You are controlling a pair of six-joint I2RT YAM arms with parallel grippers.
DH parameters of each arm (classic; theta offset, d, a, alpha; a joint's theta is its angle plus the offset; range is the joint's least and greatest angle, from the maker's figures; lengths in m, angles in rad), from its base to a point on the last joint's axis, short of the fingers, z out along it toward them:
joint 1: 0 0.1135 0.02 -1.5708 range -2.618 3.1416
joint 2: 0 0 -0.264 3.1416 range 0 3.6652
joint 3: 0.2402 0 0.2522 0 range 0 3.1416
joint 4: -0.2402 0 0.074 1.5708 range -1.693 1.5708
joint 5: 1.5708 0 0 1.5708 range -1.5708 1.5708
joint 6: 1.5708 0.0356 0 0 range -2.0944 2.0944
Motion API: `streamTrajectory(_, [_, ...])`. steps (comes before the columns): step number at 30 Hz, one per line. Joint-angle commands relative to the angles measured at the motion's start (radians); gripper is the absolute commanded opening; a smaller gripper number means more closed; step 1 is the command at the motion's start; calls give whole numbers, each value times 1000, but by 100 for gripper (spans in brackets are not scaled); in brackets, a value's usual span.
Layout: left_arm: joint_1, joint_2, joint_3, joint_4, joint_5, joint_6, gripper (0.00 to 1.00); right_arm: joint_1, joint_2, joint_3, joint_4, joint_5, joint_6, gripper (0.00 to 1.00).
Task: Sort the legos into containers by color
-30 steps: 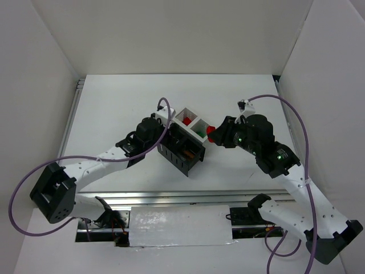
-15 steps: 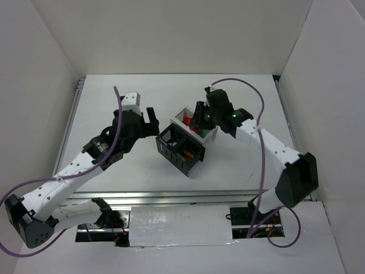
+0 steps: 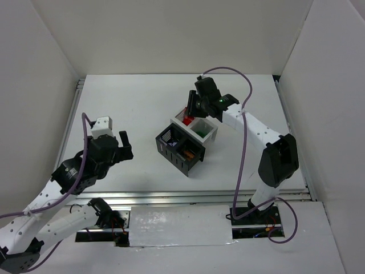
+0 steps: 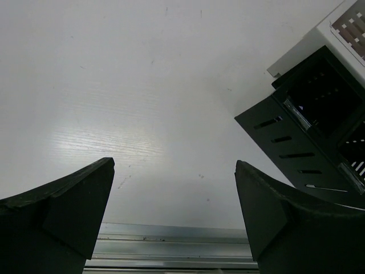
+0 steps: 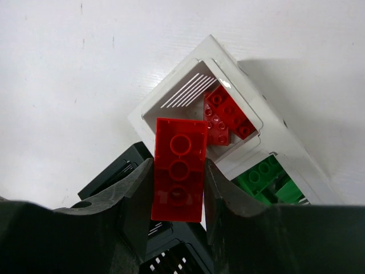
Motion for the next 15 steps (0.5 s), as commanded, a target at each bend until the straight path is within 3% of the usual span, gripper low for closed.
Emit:
streamTrajectory(1, [-1,-8,19,18,-43,-9,100,2,22,67,-21,36,-24,0])
streamTrajectory(3, [-2,-5,24,-41,-110,-58,99,2,23,64,-13,34,-25,0])
streamTrajectory(15, [-1,-25,21,-55,-130,-75,99,3,7,41,-1,28,-27,0])
